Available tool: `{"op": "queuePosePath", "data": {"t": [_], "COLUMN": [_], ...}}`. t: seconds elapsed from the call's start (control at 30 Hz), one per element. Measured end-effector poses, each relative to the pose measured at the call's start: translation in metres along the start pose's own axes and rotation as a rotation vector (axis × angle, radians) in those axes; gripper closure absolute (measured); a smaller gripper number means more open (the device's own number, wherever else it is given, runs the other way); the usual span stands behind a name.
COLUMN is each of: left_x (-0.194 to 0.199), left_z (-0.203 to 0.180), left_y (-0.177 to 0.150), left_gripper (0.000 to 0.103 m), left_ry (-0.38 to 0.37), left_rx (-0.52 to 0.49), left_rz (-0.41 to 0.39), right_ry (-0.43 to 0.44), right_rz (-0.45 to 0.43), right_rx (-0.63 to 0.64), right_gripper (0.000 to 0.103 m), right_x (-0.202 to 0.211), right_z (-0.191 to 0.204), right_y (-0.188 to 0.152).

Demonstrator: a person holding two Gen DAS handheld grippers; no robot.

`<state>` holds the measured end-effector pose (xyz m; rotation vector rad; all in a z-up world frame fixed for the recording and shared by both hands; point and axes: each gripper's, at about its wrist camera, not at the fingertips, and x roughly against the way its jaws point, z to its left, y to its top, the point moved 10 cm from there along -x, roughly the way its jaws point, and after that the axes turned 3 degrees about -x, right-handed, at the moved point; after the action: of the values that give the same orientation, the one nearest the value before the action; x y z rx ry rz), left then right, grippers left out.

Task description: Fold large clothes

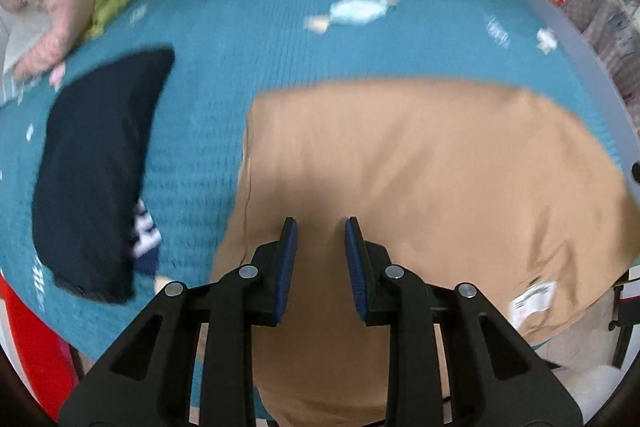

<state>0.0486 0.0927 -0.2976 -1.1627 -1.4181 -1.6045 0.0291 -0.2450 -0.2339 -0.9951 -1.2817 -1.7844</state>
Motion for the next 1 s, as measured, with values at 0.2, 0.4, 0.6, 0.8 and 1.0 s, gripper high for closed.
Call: {"op": "queuePosePath", "data": {"t": [0.2,0.4,0.6,0.8,1.0], "left_x": [-0.021,-0.018,-0.032,0.007,0.027], "left_z": [0.017,0.025,0.017,0.021,0.001], "left_y": [-0.043,-0.057,-0.049,-0.036,0.013], "left_gripper": [0.078,0.078,0.078,0.077,0.077], "left_ry": [0.007,0.006,0.036,0.017,-0.074], "left_rx": [0.007,0.007,-0.052,-0.055,-0.028], "left_rz": [0.085,0.106,0.090,0.049,-0.083], "right_ry": [-0.056,-0.168,-0.173,-0.123,0.038], "right_rz": [0.181,0.227,0.214,0.123,-0.075], "right_rx": [-0.073,-0.007,0.015,0.059,0.132], "right_gripper": [0.076,0.076,0.077,0.076,0.073], "right_x": [-0.040,-0.019,-0.048,-0.002,0.022], "right_z": [-0.027,-0.022,-0.024,-0.003,0.057], "right_y": [-0.054,-0.067,-0.070,-0.032,0.029]}}
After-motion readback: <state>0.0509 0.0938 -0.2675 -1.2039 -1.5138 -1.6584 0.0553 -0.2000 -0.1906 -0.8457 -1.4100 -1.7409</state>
